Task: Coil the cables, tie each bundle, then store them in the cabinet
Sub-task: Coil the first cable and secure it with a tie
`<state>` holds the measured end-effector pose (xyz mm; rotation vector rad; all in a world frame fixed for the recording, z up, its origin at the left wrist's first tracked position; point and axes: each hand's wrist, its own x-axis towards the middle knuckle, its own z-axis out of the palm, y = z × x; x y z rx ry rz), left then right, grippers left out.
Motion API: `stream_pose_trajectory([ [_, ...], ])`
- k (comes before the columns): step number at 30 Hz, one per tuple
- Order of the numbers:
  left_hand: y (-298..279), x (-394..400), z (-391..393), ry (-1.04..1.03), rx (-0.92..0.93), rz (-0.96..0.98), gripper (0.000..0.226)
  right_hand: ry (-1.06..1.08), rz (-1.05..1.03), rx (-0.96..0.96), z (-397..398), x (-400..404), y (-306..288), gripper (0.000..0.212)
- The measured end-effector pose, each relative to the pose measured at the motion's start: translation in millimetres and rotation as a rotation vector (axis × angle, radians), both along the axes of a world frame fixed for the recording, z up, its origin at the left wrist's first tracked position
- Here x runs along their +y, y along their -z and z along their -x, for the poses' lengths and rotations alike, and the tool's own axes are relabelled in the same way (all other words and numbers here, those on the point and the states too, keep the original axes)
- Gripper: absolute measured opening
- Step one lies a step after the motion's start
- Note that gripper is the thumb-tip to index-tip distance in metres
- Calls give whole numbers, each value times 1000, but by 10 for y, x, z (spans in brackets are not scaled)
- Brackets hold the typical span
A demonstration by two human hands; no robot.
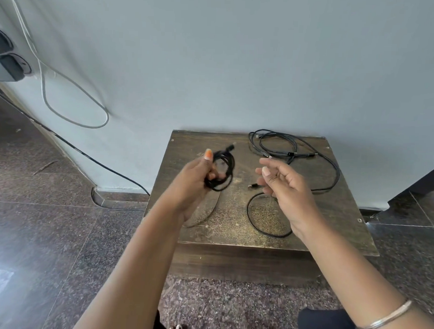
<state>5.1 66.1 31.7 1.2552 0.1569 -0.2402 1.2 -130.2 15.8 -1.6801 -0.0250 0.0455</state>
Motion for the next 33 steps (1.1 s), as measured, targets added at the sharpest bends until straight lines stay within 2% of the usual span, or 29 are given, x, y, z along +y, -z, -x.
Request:
stream_pose_trajectory([
  [3, -34, 241, -22, -190, -30, -20, 32, 19, 70, -1, 26, 133, 52, 17],
  [7, -30, 377, -24, -332, -32, -80, 36, -121, 336, -80, 133, 444, 161, 13],
  [12, -17, 370, -26, -356, -36, -152, 38, -340, 749, -354, 348, 900, 238, 16],
  [15, -11, 357, -23, -347, -32, -159, 39, -410, 877, -460, 424, 1038, 296, 26],
  [18, -1, 355, -20, -346, -32, -144, 39, -416, 984, -560, 475, 1085, 322, 18],
  [20, 5, 358, -20, -336, -36, -129, 39, -414, 995, -572, 484, 1087, 336, 12],
  [26, 31, 365, -23, -317, -32, -81, 38, -435, 953, -566, 456, 1027, 357, 15],
  [33, 59, 333, -43, -311, -13, -85, 37, -419, 606, -247, 198, 452, -116, 9],
])
